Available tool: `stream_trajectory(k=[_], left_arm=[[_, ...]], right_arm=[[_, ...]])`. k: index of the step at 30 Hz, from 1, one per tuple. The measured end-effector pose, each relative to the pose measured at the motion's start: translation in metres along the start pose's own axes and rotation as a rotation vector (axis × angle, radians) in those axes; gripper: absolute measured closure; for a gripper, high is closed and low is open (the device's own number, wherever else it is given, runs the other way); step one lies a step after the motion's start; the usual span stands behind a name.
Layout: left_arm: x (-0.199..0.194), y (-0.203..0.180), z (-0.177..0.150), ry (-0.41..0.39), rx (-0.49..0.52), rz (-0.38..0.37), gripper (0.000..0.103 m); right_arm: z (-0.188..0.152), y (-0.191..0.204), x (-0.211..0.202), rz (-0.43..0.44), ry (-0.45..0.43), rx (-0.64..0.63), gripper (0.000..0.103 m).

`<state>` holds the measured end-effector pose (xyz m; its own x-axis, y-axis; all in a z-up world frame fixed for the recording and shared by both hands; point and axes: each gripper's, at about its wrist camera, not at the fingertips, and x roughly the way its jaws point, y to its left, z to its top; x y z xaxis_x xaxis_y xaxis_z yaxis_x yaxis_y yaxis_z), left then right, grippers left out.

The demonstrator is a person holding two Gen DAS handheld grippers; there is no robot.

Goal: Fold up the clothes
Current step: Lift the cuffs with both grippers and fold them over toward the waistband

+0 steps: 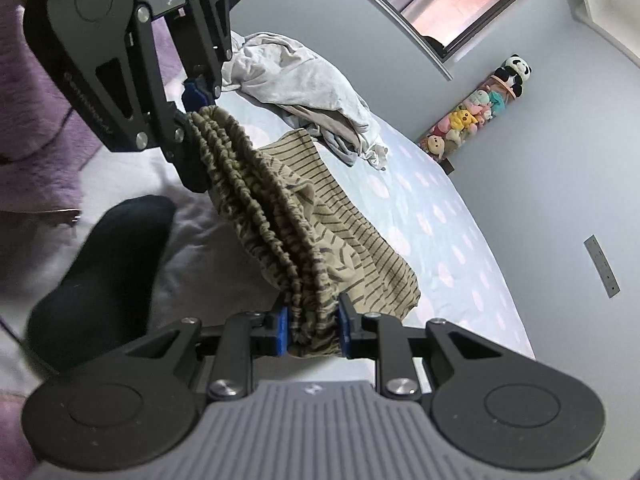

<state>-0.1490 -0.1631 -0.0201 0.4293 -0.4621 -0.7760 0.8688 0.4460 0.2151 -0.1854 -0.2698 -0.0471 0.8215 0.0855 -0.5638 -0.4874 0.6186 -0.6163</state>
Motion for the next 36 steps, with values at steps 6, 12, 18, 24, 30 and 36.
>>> stream_trajectory(k=[6, 12, 18, 24, 30, 36], left_arm=[[-0.011, -0.004, -0.002, -0.011, 0.011, -0.029, 0.086], [-0.004, 0.001, -0.003, -0.011, -0.004, -0.030, 0.086], [0.003, 0.019, 0.003, -0.021, -0.030, -0.009, 0.086], [0.016, 0.052, 0.019, -0.057, -0.056, 0.015, 0.086], [0.032, 0.091, 0.037, -0.088, -0.096, 0.032, 0.085], [0.071, 0.144, 0.053, -0.071, -0.158, 0.033, 0.083]], right_arm=[[0.001, 0.005, -0.022, -0.011, 0.004, 0.006, 0.077], [0.001, 0.002, -0.017, -0.020, -0.001, 0.040, 0.077], [0.006, -0.003, 0.003, -0.014, -0.009, 0.034, 0.077], [0.016, -0.024, 0.023, -0.040, -0.033, 0.058, 0.076], [0.033, -0.058, 0.060, -0.062, -0.064, 0.137, 0.076], [0.050, -0.085, 0.119, -0.079, -0.069, 0.176, 0.076]])
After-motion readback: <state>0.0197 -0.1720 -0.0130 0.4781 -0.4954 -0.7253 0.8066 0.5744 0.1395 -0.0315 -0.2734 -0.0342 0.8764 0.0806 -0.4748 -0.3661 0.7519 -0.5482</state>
